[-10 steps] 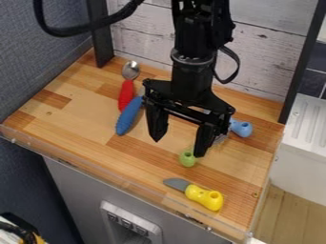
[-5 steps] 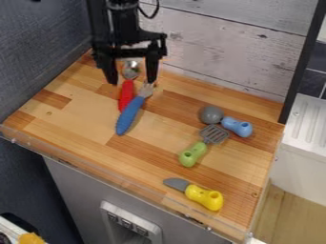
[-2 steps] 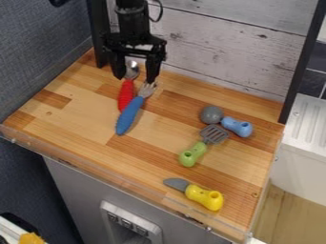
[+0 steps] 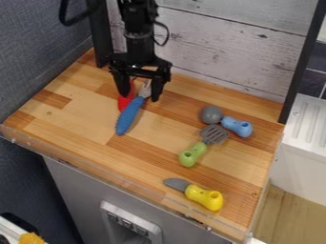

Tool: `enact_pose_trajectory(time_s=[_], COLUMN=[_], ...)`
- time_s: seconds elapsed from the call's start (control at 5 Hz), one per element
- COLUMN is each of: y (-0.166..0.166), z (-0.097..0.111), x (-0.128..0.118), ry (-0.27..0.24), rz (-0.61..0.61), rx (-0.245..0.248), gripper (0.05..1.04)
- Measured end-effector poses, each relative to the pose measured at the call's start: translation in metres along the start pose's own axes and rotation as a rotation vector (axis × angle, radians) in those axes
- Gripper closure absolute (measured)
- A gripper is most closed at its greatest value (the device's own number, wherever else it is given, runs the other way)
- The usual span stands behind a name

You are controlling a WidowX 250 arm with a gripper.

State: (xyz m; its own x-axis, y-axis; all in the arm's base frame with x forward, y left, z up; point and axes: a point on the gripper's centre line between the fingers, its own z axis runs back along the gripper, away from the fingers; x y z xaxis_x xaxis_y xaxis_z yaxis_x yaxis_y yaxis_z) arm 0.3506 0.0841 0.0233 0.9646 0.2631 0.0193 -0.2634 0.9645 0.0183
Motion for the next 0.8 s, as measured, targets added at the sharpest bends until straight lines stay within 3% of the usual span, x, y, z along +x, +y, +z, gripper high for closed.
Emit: enact_pose_trajectory(time_s=[0.4,0.8], y=[0.0024,0.0094], z=[-0.0050,-0.0055], x=[-0.0065,-0.0067], ry=[-0.019,0.024], rz=[0.118,0.122], rx=[0.019,0.023], gripper=[0.133,0.697])
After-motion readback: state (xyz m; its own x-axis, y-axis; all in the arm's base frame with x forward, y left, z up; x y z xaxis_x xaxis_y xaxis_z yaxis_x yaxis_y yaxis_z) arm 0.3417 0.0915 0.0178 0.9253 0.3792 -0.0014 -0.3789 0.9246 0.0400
